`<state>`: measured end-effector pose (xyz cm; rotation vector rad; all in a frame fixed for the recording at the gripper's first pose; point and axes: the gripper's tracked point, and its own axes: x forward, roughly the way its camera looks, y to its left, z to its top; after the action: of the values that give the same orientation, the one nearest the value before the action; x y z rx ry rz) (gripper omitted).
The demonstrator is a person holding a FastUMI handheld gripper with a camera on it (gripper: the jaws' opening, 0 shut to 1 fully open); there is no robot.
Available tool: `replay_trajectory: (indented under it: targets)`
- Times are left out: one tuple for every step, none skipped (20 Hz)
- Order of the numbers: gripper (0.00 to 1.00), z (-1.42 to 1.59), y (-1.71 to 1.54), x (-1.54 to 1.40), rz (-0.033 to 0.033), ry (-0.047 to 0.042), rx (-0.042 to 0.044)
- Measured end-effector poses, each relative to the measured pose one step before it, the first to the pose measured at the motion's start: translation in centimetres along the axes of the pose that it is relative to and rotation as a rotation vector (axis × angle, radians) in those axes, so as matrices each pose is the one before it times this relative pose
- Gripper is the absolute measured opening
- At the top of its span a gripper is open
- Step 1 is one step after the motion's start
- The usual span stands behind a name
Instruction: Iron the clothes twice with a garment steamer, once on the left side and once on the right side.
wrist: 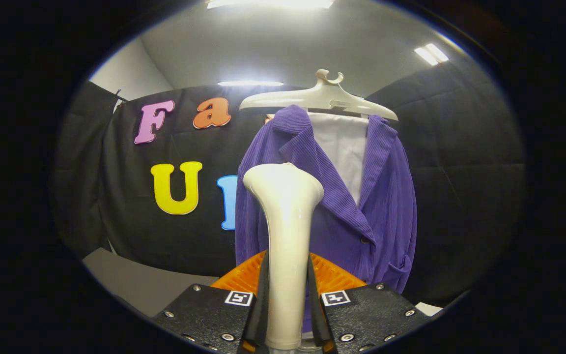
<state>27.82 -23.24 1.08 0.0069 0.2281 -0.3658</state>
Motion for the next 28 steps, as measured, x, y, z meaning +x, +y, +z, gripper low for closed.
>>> replay_trajectory:
  targets:
    - [0.36, -0.677, -0.145, -0.143, -0.00239, 0.00699, 0.00117]
    - [0.36, -0.676, -0.449, -0.209, -0.00264, 0.00829, 0.00076]
    - [0.36, -0.693, -0.283, -0.203, -0.00185, 0.00669, 0.00075]
    - [0.36, -0.807, -0.226, -0.141, -0.00299, 0.01006, 0.00061]
    - [0.36, -0.764, -0.360, -0.191, -0.00577, 0.00831, -0.00042]
    - [0.36, -0.868, -0.258, -0.043, -0.00587, 0.01312, 0.00127]
    - [0.36, -0.763, -0.361, -0.168, -0.00318, 0.01055, 0.00156]
    - [0.36, -0.804, -0.159, -0.078, -0.00083, 0.00923, 0.00611]
    - [0.36, -0.888, -0.037, -0.205, 0.00084, 0.01017, 0.00536]
    - [0.36, -0.750, -0.086, -0.058, 0.00032, 0.00784, 0.00050]
    - [0.36, -0.827, -0.131, -0.145, -0.00023, 0.01225, -0.00318]
    - [0.36, -0.903, -0.208, -0.327, 0.00245, 0.01470, -0.00522]
    - [0.36, -0.932, -0.042, -0.258, 0.00433, 0.01659, -0.00098]
    - [0.36, -1.074, -0.282, -0.347, 0.00634, 0.01396, 0.00113]
    - [0.36, -0.991, -0.047, -0.263, 0.00581, 0.01395, 0.00146]
    - [0.36, -1.039, -0.261, -0.206, 0.00392, 0.01607, -0.00246]
    - [0.36, -1.091, -0.250, -0.155, 0.00046, 0.01724, -0.00493]
    - [0.36, -1.241, -0.350, -0.132, 0.00021, 0.01824, -0.00320]
    - [0.36, -1.165, -0.239, -0.109, 0.00094, 0.01627, -0.00231]
    - [0.36, -1.021, 0.031, 0.006, 0.00448, 0.01807, -0.00103]
    - [0.36, -0.979, -0.020, 0.041, 0.00356, 0.01841, 0.00104]
    - [0.36, -0.961, 0.019, 0.171, 0.00129, 0.01728, 0.00160]
    - [0.36, -0.865, 0.035, 0.250, -0.00026, 0.01802, 0.00072]
    - [0.36, -1.004, -0.122, 0.215, -0.00174, 0.01848, -0.00033]
    - [0.36, -1.012, -0.057, 0.242, -0.00154, 0.01946, -0.00358]
    - [0.36, -1.164, -0.065, 0.247, -0.00235, 0.02142, -0.00168]
    - [0.36, -1.150, -0.025, 0.343, -0.00139, 0.02133, -0.00172]
    - [0.36, -0.883, 0.058, 0.364, -0.00193, 0.02352, 0.00030]
